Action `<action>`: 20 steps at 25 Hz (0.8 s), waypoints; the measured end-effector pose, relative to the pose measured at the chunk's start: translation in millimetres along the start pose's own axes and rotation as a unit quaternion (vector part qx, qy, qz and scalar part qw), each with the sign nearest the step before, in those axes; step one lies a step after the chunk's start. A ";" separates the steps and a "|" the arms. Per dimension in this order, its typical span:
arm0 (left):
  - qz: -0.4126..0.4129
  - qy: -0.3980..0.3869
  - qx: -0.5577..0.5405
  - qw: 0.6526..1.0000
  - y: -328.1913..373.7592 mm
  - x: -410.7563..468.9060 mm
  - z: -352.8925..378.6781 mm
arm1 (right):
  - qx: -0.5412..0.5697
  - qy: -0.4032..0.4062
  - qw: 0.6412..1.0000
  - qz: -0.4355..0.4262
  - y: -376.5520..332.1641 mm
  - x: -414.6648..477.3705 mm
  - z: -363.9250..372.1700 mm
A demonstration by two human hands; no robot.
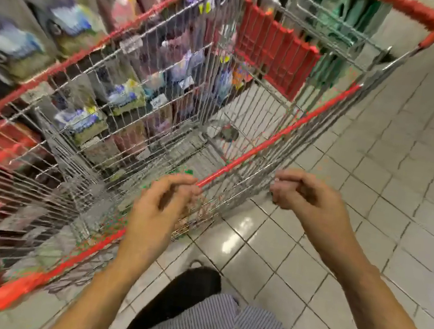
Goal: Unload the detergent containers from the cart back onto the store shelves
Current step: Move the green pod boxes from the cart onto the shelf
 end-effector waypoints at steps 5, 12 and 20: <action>0.030 0.120 -0.028 0.992 5.0 66.7 -53.0 | 0.018 -0.096 0.990 -0.106 -70.2 95.1 56.1; -0.168 0.184 -0.011 0.968 -85.6 166.8 -103.3 | -0.106 -0.240 0.964 -0.039 -68.4 224.6 170.4; -0.369 0.190 0.041 0.909 -221.1 184.2 -90.7 | -0.333 -0.376 0.861 0.084 94.9 307.6 272.8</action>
Point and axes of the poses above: each hand's wrist, its own x-axis towards the middle knuckle, its own z-axis out of the palm, y = z × x, the point moved 4 cm from there along x, towards the middle knuckle, and after that the axes turned 2 degrees about z, right-handed, at the moved point
